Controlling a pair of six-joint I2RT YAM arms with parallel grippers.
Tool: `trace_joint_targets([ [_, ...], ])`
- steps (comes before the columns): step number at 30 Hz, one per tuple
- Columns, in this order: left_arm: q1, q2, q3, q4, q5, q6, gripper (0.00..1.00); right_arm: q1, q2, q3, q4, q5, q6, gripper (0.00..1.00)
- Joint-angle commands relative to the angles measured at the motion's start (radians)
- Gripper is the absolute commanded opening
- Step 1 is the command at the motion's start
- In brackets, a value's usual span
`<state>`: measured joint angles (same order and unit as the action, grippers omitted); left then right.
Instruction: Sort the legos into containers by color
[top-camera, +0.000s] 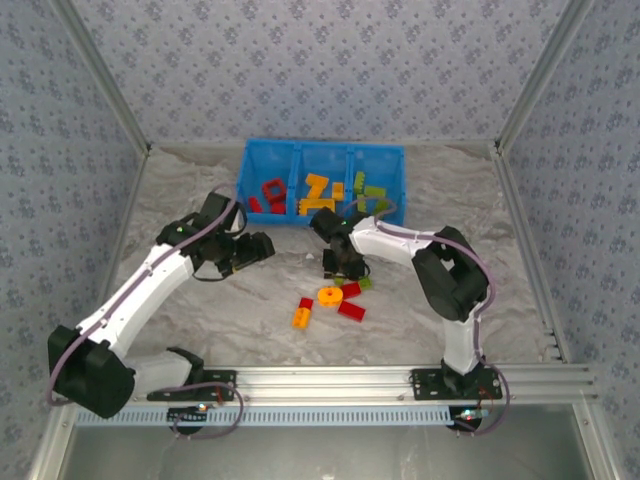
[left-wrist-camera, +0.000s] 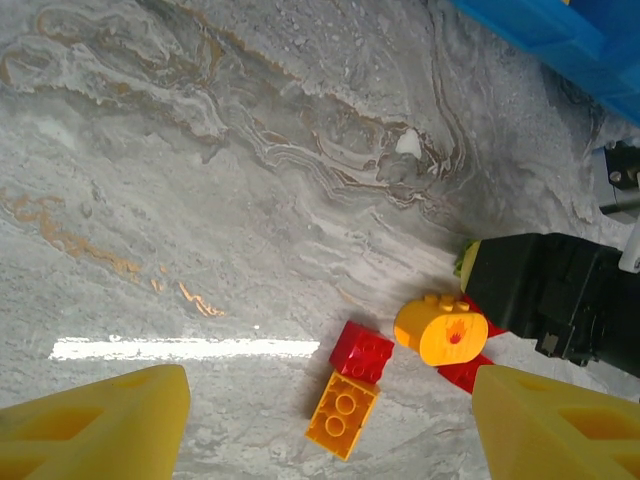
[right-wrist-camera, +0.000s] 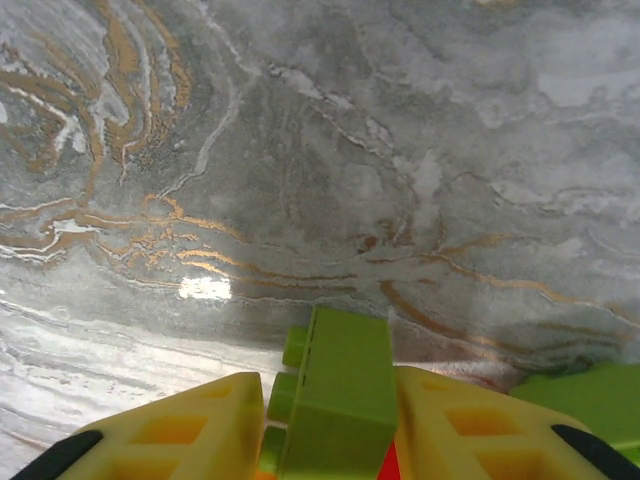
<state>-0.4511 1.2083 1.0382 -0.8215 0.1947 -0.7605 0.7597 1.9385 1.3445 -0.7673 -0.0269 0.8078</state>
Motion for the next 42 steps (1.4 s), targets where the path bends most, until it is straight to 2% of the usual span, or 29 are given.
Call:
trace_joint_targets([
  [1,0.003,-0.012,-0.002,0.010,0.023,0.007,0.75,-0.006,0.010,0.025,-0.010,0.006,0.010,0.30],
  [5,-0.004,-0.002,0.002,0.031,0.036,0.013,0.75,-0.006,-0.021,0.046,-0.037,0.054,-0.011,0.18],
  [9,-0.012,0.017,-0.006,0.073,0.075,0.018,0.75,-0.023,-0.120,0.091,-0.126,0.156,-0.084,0.16],
  [12,-0.015,0.038,0.003,0.093,0.075,0.017,0.74,-0.110,-0.175,0.130,-0.172,0.203,-0.170,0.16],
  [15,-0.018,0.054,0.016,0.111,0.072,0.008,0.74,-0.233,-0.167,0.159,-0.132,0.161,-0.255,0.16],
  [20,-0.027,0.075,0.041,0.110,0.069,0.012,0.74,-0.367,0.023,0.380,-0.108,0.054,-0.337,0.15],
  [26,-0.035,0.073,0.056,0.095,0.060,0.008,0.74,-0.442,0.280,0.695,-0.205,0.029,-0.345,0.17],
  [30,-0.052,0.071,0.059,0.064,0.063,0.022,0.74,-0.451,0.383,0.799,-0.237,0.009,-0.330,0.17],
  [33,-0.073,0.088,0.047,0.028,0.101,0.053,0.74,-0.448,0.413,0.805,-0.234,0.006,-0.319,0.20],
  [36,-0.137,0.098,0.034,-0.016,0.104,0.112,0.74,-0.447,0.416,0.792,-0.218,-0.002,-0.322,0.24],
  [38,-0.198,0.103,0.021,-0.046,0.079,0.145,0.74,-0.448,0.415,0.794,-0.217,-0.002,-0.328,0.31],
  [42,-0.305,0.125,-0.014,-0.069,0.035,0.174,0.75,-0.445,0.402,0.818,-0.243,-0.007,-0.337,0.50],
])
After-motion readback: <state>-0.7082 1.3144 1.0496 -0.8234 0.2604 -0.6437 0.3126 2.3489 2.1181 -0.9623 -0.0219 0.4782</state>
